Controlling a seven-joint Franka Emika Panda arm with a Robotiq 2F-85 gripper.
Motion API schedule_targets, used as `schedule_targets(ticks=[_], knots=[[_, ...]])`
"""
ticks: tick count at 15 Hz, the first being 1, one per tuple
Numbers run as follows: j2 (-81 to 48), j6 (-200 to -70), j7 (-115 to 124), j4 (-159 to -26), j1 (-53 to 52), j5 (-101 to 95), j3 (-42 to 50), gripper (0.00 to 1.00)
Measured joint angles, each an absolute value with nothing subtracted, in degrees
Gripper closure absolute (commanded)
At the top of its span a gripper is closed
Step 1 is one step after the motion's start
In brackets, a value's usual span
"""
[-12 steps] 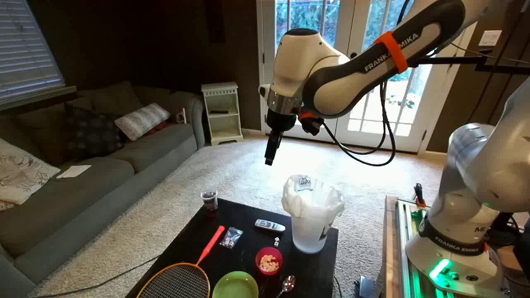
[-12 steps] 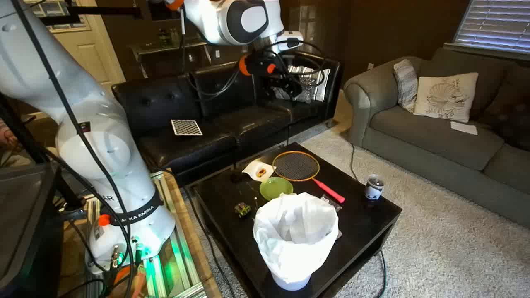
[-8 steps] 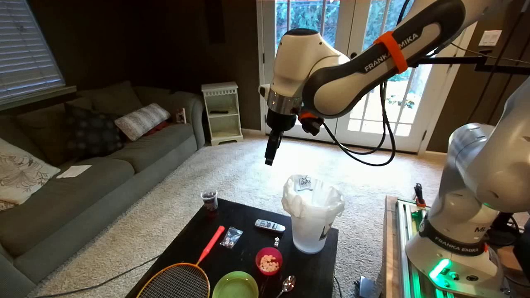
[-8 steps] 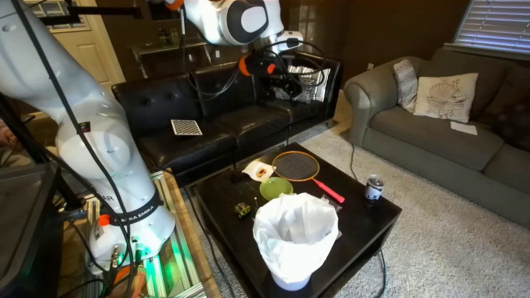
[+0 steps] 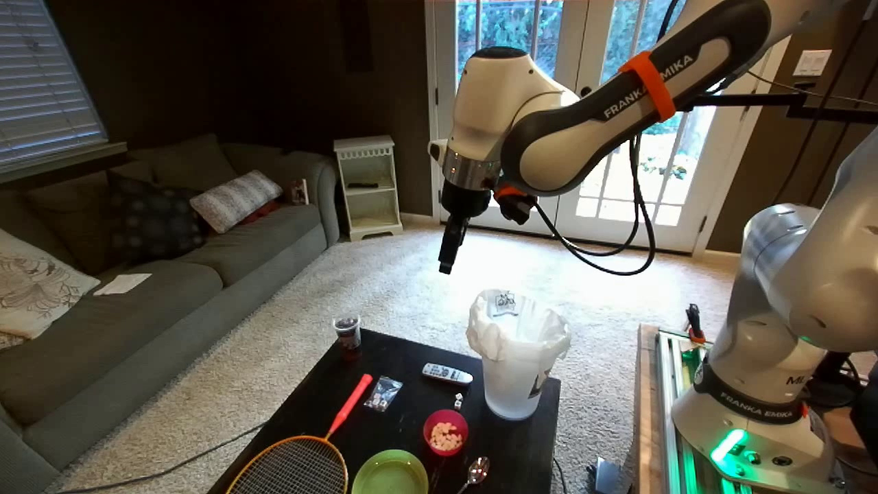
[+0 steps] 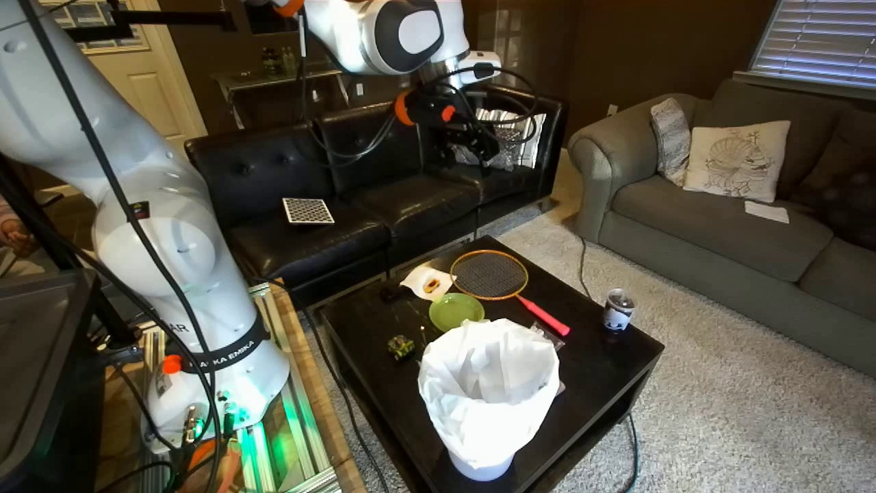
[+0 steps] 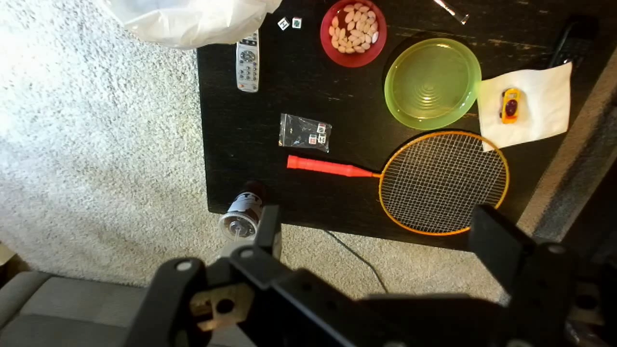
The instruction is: Twist the toy car
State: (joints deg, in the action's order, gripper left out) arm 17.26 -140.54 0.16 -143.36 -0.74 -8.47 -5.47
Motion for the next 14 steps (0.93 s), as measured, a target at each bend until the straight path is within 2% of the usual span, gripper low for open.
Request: schedule_targets(ticks=[5,14], knots=[[14.88,-139.24,-2.88,-143.65,-4.09,-8.49,-7.12,0.00],[-0.12,-139.37,-6.67,-142.62,-13.26,-13.45,-14.77,0.00]])
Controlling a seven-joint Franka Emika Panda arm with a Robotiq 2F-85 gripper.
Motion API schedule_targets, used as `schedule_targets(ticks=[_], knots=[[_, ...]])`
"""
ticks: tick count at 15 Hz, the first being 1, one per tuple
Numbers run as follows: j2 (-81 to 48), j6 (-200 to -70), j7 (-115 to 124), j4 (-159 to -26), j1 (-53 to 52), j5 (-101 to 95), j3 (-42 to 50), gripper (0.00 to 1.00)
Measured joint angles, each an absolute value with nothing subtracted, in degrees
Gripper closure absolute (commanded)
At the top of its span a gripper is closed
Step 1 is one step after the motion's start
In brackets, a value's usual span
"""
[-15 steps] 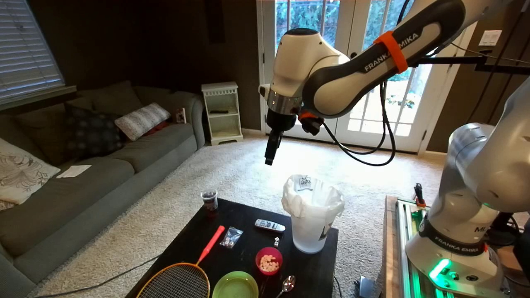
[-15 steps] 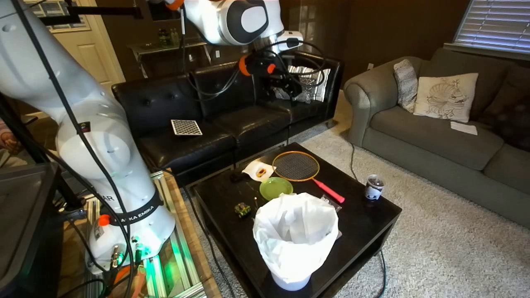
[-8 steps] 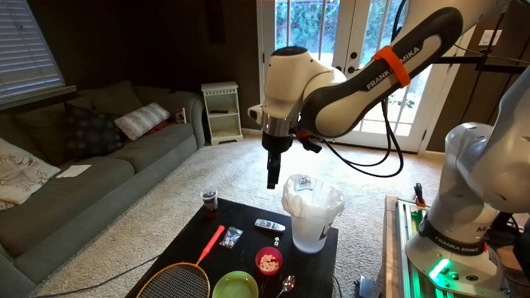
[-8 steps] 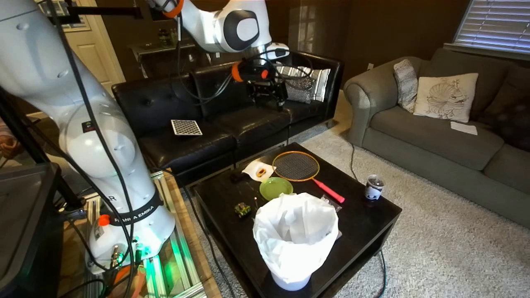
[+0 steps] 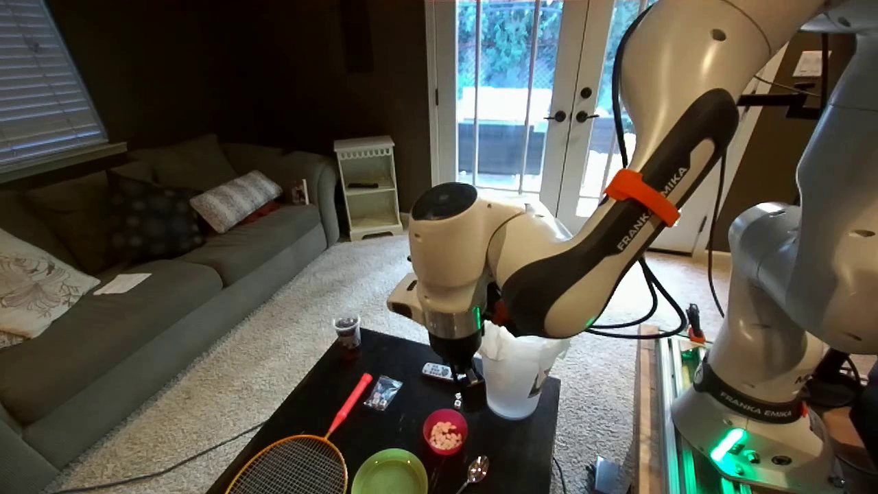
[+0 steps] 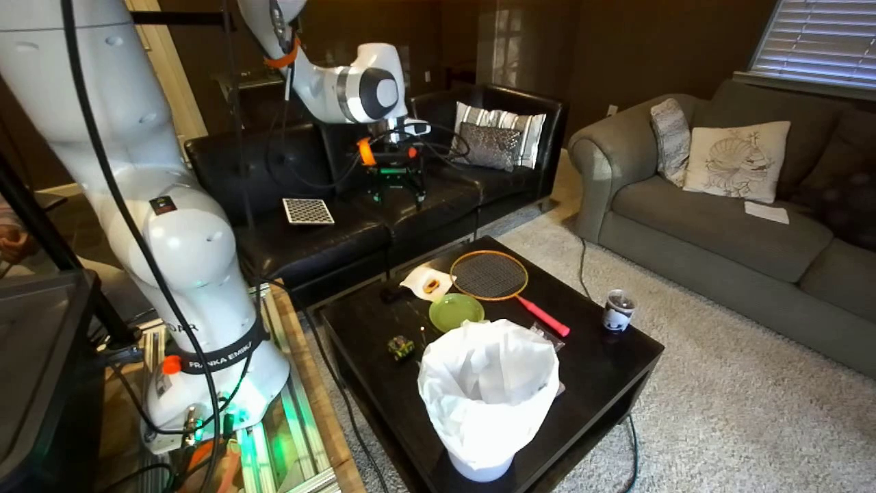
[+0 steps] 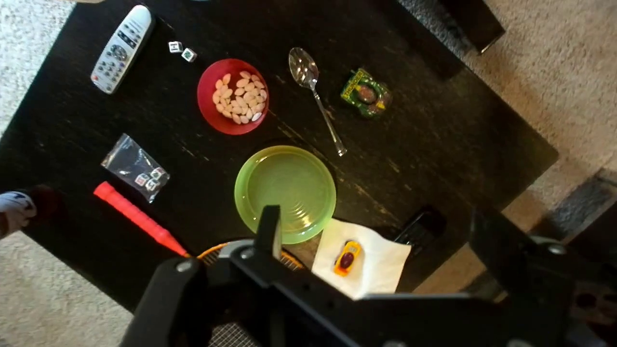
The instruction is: Twist the toy car
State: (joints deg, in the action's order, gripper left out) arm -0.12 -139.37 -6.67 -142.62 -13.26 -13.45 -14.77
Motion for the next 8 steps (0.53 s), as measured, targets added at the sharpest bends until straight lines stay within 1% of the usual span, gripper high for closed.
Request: schedule_targets(ticks=[8], knots=[[-13.47,-139.72,-10.44,-138.84,-15.50,-27.61,-14.90,0.00]])
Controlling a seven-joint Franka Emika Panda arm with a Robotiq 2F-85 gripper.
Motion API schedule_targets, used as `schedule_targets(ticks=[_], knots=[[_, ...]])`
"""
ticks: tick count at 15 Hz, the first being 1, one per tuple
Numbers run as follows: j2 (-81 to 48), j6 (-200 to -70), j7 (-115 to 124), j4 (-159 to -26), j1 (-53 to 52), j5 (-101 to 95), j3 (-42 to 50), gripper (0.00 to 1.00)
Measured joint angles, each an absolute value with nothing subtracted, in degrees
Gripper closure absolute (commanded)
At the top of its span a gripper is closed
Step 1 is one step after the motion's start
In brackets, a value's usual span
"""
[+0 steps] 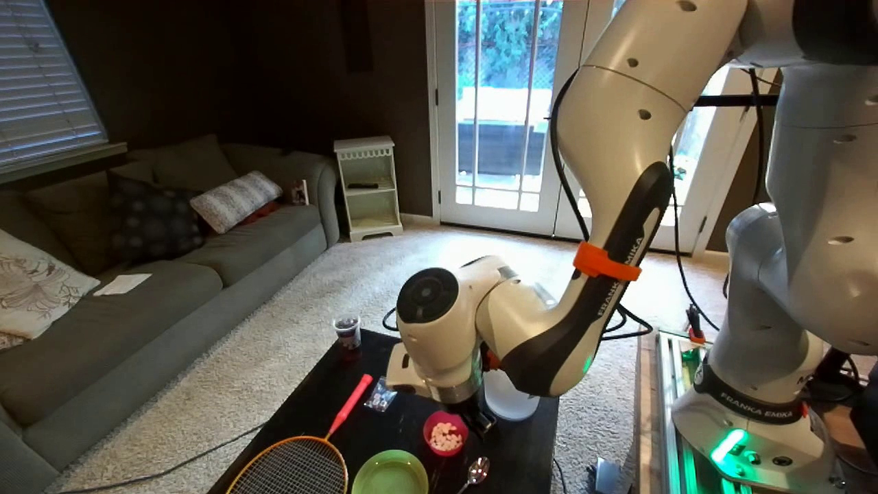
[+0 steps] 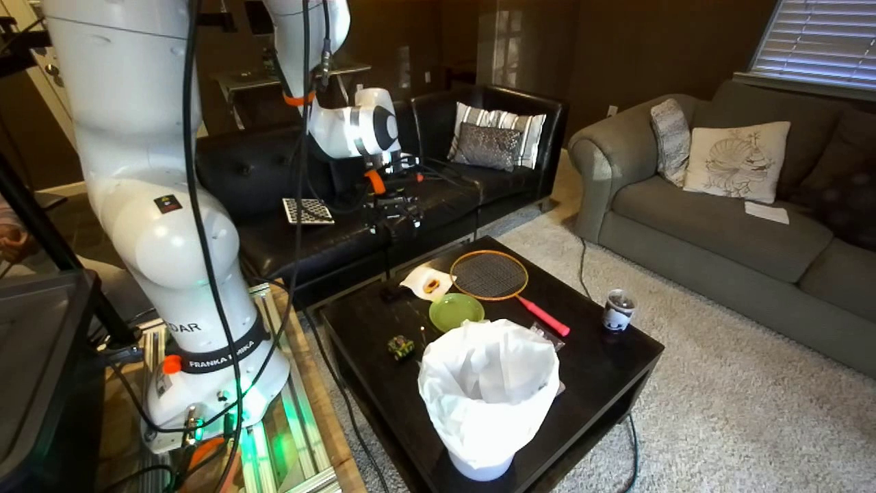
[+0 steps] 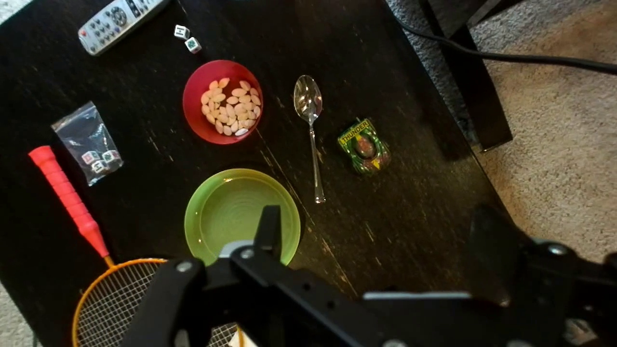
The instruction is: Twist the toy car
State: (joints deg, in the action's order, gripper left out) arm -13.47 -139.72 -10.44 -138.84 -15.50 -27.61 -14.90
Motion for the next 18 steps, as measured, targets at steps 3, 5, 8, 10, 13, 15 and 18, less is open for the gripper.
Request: schedule_targets(ticks=[3,5,8,10,13,15,18], knots=[[-17.25,-140.59,-10.51,-137.60,-16.44,-30.21,-14.67,0.00],[-18.78,-140.59,-10.55,-136.91,-16.84,-30.66,-14.54,0.00],[-19.20,-140.59,-10.74,-136.44,-16.89,-30.71,-14.47,0.00],[-19.20,-140.59,-10.87,-136.29,-16.89,-30.71,-14.46,0.00],[-20.45,-140.72,-12.48,-136.31,-16.89,-30.69,-14.49,0.00],[-23.25,-141.60,-14.89,-136.21,-17.15,-30.69,-14.58,0.00],[-29.00,-145.06,-18.37,-135.69,-18.48,-31.46,-14.58,0.00]])
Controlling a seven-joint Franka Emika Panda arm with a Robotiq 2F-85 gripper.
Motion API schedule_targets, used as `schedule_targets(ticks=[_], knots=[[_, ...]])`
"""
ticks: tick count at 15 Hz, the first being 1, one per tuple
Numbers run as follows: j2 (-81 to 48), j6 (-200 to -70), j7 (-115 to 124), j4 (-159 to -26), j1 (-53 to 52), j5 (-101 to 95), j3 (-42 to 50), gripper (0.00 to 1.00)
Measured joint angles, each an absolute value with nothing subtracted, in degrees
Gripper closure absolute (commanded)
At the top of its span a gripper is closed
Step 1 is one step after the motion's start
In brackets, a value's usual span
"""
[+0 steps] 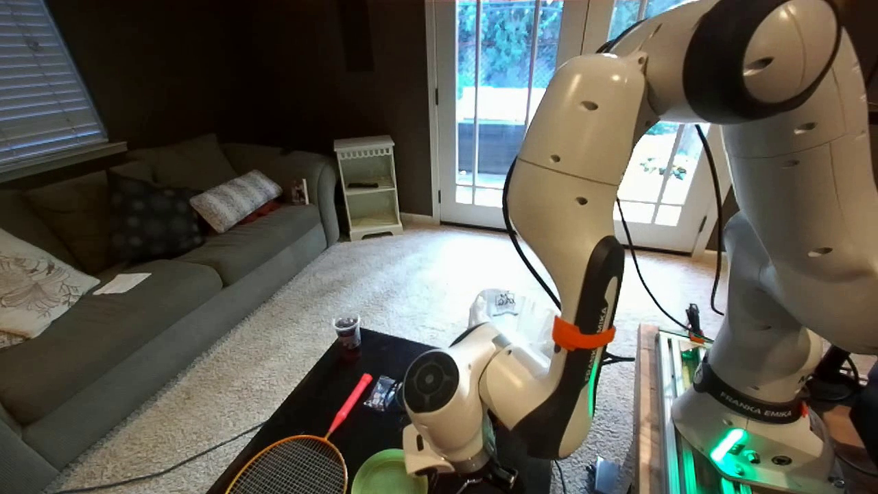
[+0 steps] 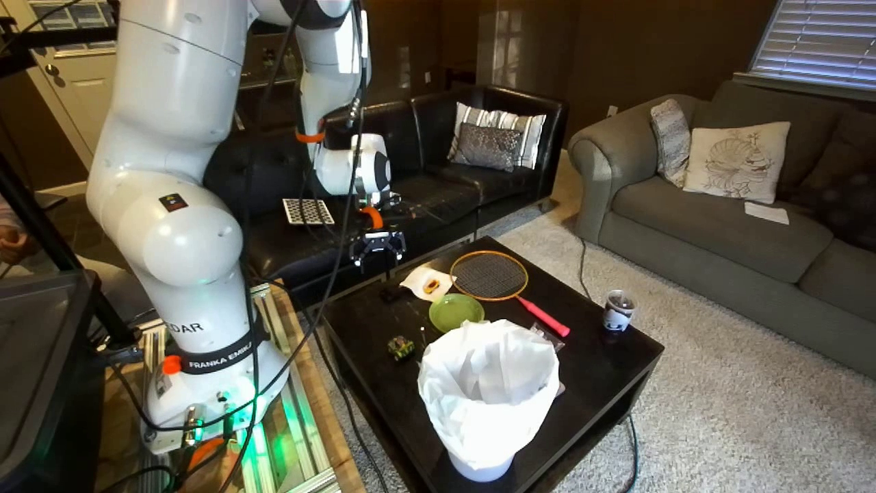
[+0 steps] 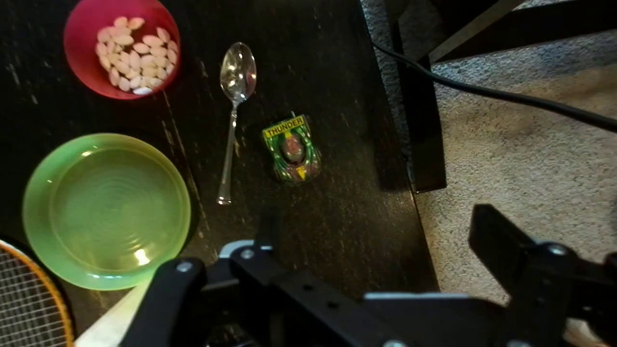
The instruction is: Twist the toy car
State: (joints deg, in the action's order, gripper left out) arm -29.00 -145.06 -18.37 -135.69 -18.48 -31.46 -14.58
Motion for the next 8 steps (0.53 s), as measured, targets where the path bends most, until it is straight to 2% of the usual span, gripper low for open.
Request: schedule_targets(ticks=[8], knots=[[-46.02,-156.36,-21.88,-130.26,-21.75,-39.30,-11.16,0.00]])
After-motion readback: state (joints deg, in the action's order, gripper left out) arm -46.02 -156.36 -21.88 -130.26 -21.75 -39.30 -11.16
